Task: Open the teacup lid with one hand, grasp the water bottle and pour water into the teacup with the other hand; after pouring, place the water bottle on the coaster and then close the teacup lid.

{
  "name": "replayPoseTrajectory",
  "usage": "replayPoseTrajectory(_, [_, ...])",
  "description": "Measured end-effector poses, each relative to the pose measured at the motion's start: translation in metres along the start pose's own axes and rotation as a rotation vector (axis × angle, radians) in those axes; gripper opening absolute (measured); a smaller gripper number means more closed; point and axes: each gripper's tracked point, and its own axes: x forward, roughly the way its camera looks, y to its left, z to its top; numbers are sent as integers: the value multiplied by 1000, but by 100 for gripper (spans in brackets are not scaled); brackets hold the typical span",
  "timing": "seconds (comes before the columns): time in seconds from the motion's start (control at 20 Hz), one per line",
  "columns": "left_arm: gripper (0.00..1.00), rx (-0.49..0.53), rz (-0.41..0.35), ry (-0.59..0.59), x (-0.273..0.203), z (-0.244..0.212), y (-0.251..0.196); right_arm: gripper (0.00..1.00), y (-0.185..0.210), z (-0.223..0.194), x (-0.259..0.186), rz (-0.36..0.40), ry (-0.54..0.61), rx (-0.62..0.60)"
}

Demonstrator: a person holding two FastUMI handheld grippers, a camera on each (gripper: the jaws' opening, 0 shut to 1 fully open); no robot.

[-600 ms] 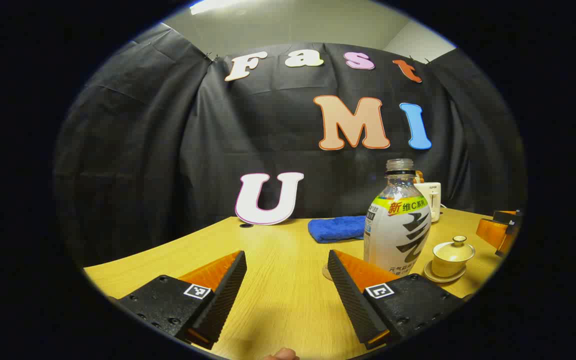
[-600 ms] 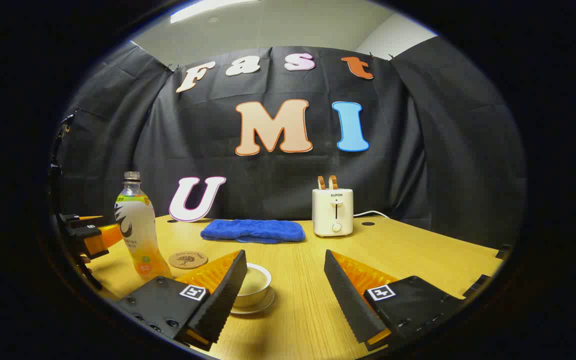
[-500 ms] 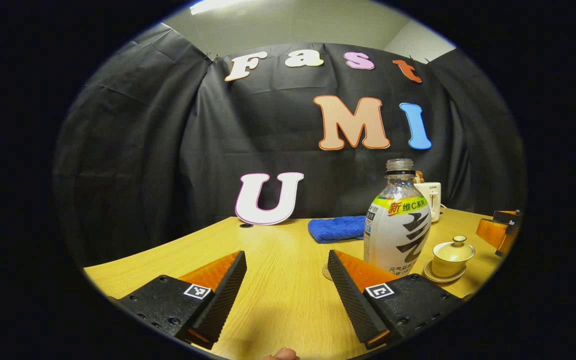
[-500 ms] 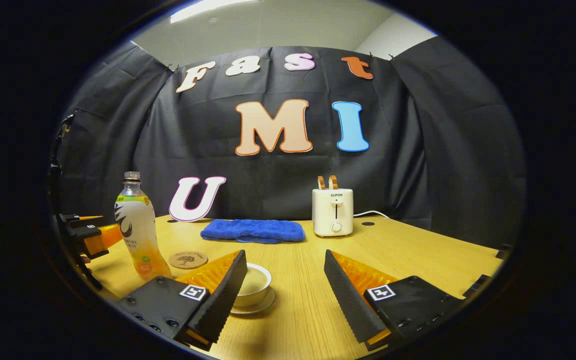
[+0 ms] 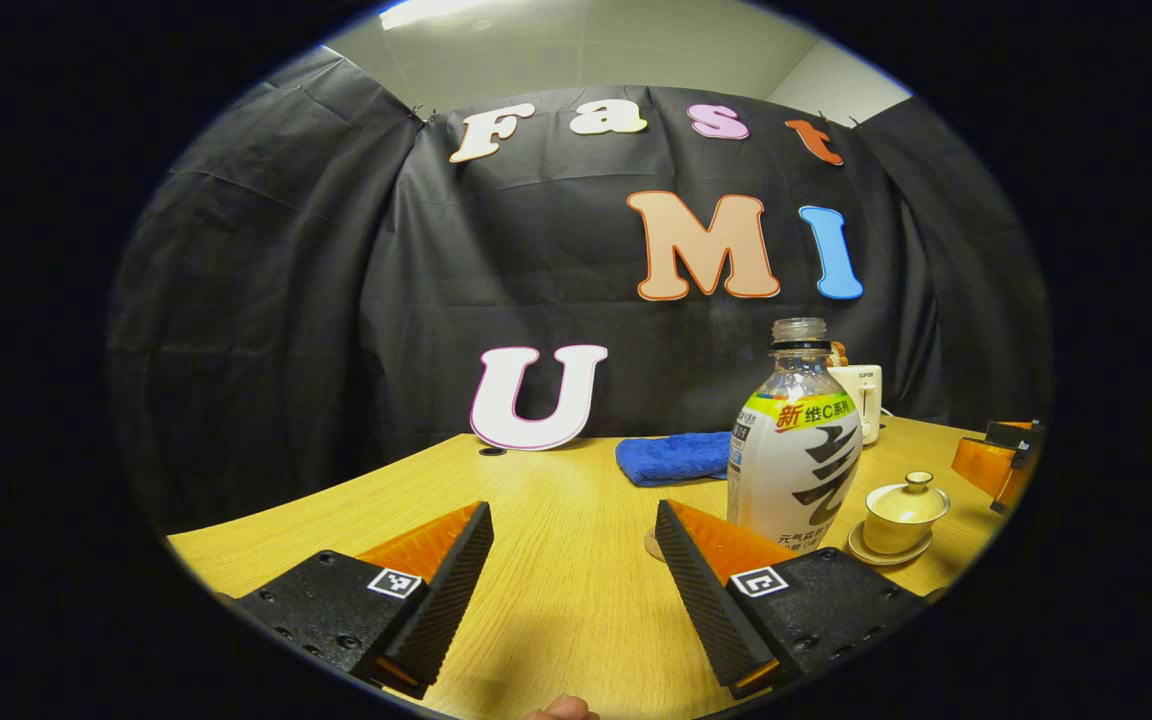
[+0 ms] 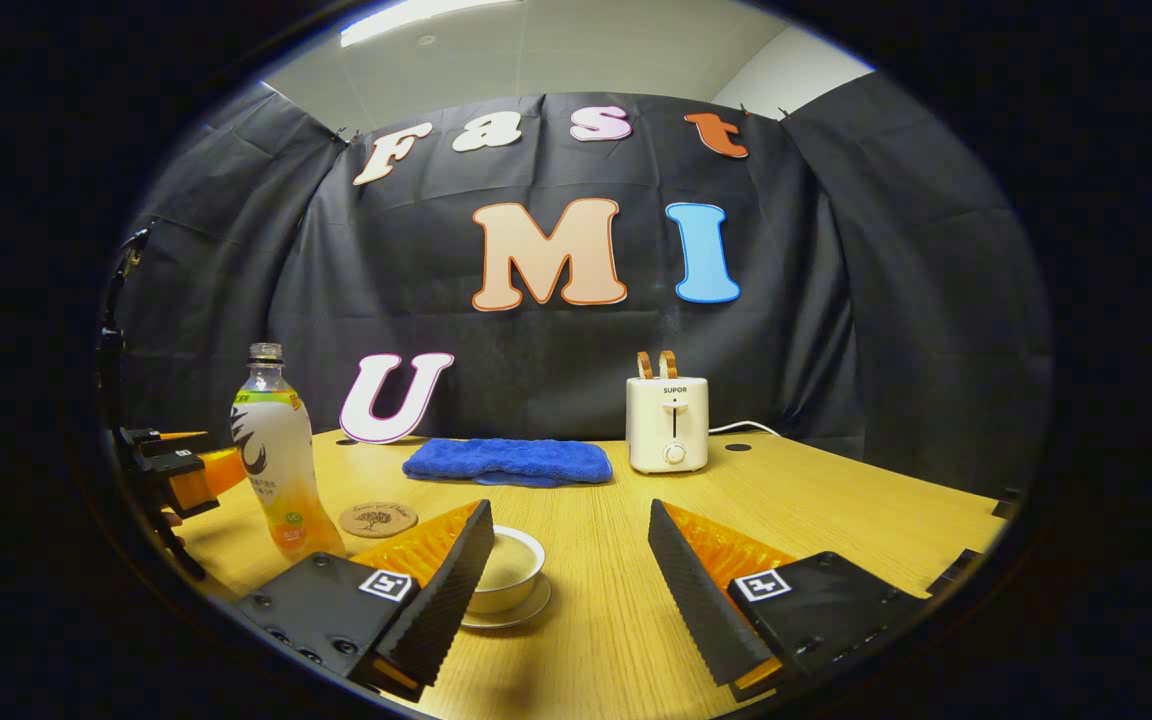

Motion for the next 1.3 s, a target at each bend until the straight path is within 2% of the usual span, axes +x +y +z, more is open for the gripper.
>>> replayPoseTrajectory(0.7, [96, 0, 0, 0, 0, 0, 0, 100, -4, -1, 1, -29, -1, -1])
replayPoseTrajectory(1.0, [96, 1, 1, 1, 0, 0, 0, 100, 5, -1, 3, 18, 3, 0])
replayPoseTrajectory(1.3, [96, 0, 1, 1, 0, 0, 0, 100, 28, -12, 10, 84, 73, 6])
